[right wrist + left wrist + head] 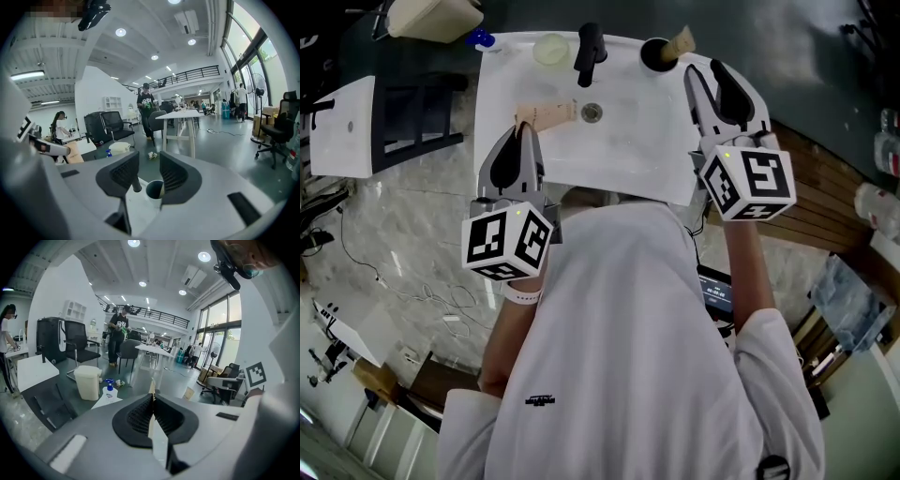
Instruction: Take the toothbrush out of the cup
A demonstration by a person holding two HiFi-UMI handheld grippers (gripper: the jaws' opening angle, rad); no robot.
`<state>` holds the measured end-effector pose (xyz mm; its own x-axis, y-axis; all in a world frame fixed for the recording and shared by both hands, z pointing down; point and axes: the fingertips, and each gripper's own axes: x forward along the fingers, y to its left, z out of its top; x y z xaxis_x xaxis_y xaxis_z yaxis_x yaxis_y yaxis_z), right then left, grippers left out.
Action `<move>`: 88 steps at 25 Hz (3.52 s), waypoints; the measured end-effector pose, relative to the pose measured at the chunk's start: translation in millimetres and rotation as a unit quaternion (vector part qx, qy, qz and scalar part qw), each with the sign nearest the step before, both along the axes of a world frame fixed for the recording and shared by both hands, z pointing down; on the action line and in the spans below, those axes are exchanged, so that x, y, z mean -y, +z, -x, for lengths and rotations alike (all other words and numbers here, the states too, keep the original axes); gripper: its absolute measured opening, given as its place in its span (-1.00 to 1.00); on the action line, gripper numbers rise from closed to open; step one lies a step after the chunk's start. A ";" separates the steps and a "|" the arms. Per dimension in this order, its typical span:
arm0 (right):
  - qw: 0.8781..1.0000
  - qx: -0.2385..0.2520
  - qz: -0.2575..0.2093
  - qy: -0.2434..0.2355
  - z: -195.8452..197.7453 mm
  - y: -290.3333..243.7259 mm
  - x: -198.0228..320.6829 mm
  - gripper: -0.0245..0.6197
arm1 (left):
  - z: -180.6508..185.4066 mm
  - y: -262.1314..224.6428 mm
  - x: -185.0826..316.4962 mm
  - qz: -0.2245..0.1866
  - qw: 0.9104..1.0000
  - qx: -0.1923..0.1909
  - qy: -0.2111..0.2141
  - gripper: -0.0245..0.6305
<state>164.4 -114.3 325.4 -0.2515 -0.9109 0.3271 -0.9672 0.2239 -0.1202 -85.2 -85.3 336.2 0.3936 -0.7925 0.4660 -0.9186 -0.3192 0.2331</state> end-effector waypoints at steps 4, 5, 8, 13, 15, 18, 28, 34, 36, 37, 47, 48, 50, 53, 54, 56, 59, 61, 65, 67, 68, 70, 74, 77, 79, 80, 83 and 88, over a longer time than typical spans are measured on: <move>1.000 -0.006 0.016 0.010 -10.4 20.7 19.4 -0.60 | -8.4 5.8 5.0 0.009 1.000 0.003 -0.003 -0.90; 1.000 -0.006 0.023 0.011 -13.7 28.0 23.7 -0.60 | -10.7 7.6 5.1 0.011 1.000 0.004 -0.004 -0.90; 0.999 -0.011 0.050 0.018 -24.0 54.2 36.4 -0.60 | -17.3 15.1 5.5 0.020 1.000 0.006 -0.006 -0.90; 0.996 -0.015 0.083 0.028 -30.9 86.4 51.4 -0.60 | -11.9 23.2 9.3 0.031 0.999 0.007 -0.018 -0.90; 0.995 -0.019 0.091 0.026 -29.5 94.9 56.1 -0.60 | -7.5 26.1 11.4 0.034 0.999 0.009 -0.020 -0.90; 0.994 -0.025 0.104 0.025 -25.6 109.8 63.8 -0.60 | -2.6 33.9 14.5 0.041 0.999 0.009 -0.021 -0.90; 0.993 -0.023 0.112 0.035 -22.7 114.4 64.6 -0.90 | -3.4 32.2 12.5 0.039 0.999 -0.001 -0.012 -0.90; 0.995 -0.021 0.092 0.039 -19.8 91.9 58.1 -0.90 | 5.5 19.7 4.7 0.027 1.000 -0.005 -0.014 -0.90; 0.996 -0.022 0.080 0.039 -18.2 80.2 55.3 -0.90 | 9.2 16.8 1.5 0.022 1.000 -0.007 -0.015 -0.90; 0.996 -0.025 0.073 0.039 -17.4 73.8 53.5 -0.90 | 10.9 15.4 0.0 0.020 1.000 -0.008 -0.015 -0.90; 0.998 -0.041 0.005 0.044 -8.2 -7.5 8.0 -0.90 | 26.3 -9.5 -17.2 -0.018 0.999 -0.023 -0.014 -0.90; 0.998 -0.041 -0.002 0.044 -4.3 -16.8 2.6 -0.90 | 30.0 -11.1 -18.2 -0.021 0.999 -0.023 -0.013 -0.90; 0.998 -0.043 -0.018 0.041 2.8 -35.7 -8.0 -0.90 | 36.6 -15.2 -19.5 -0.028 0.999 -0.024 -0.011 -0.90; 0.998 -0.047 -0.036 0.034 7.8 -59.2 -24.5 -0.90 | 40.2 -23.1 -20.6 -0.041 0.999 -0.026 -0.008 -0.90; 0.998 -0.048 -0.041 0.032 8.5 -64.7 -30.4 -0.90 | 39.8 -25.6 -21.3 -0.046 0.999 -0.027 -0.007 -0.90; 0.997 -0.049 -0.044 0.027 12.6 -71.3 -41.0 -0.90 | 40.5 -29.6 -22.8 -0.052 0.998 -0.027 -0.003 -0.90; 0.998 -0.051 -0.037 0.020 23.7 -70.7 -53.0 -0.90 | 44.9 -32.8 -23.8 -0.054 0.998 -0.025 0.004 -0.90; 0.998 -0.049 -0.029 0.019 29.0 -65.1 -60.9 -0.90 | 46.4 -32.9 -25.6 -0.055 0.998 -0.023 0.008 -0.90; 0.999 -0.043 -0.011 0.020 33.1 -49.9 -79.6 -0.90 | 46.7 -29.9 -33.7 -0.051 0.998 -0.021 0.013 -0.90; 0.999 -0.034 -0.005 0.023 33.1 -43.7 -86.2 -0.90 | 44.4 -28.6 -36.5 -0.050 0.998 -0.020 0.017 -0.90; 0.999 -0.029 -0.003 0.023 33.3 -41.1 -88.3 -0.90 | 43.0 -28.0 -37.7 -0.049 0.998 -0.020 0.018 -0.90; 1.000 -0.020 0.001 0.019 34.2 -37.1 -90.9 -0.90 | 40.4 -27.3 -39.8 -0.046 0.999 -0.017 0.021 -0.90; 1.000 -0.011 0.002 0.009 36.3 -33.9 -90.1 -0.90 | 35.7 -24.8 -38.8 -0.044 0.998 -0.018 0.029 -0.90; 1.000 -0.012 0.000 -0.004 39.8 -34.1 -86.6 -0.90 | 31.4 -24.1 -36.3 -0.043 0.998 -0.018 0.038 -0.90; 1.000 -0.013 -0.002 -0.015 43.5 -35.0 -83.0 -0.90 | 28.5 -24.1 -33.8 -0.042 0.998 -0.017 0.045 -0.90; 1.000 -0.014 -0.003 -0.020 45.5 -35.6 -80.9 -0.90 | 27.2 -24.0 -32.1 -0.041 0.998 -0.016 0.049 -0.90; 0.999 -0.017 -0.007 -0.031 50.5 -38.4 -75.9 -0.90 | 23.9 -24.8 -27.1 -0.042 0.997 -0.012 0.059 -0.90; 0.999 -0.016 -0.008 -0.041 53.4 -39.6 -73.1 -0.90 | 18.4 -26.0 -23.6 -0.043 0.997 -0.012 0.061 -0.90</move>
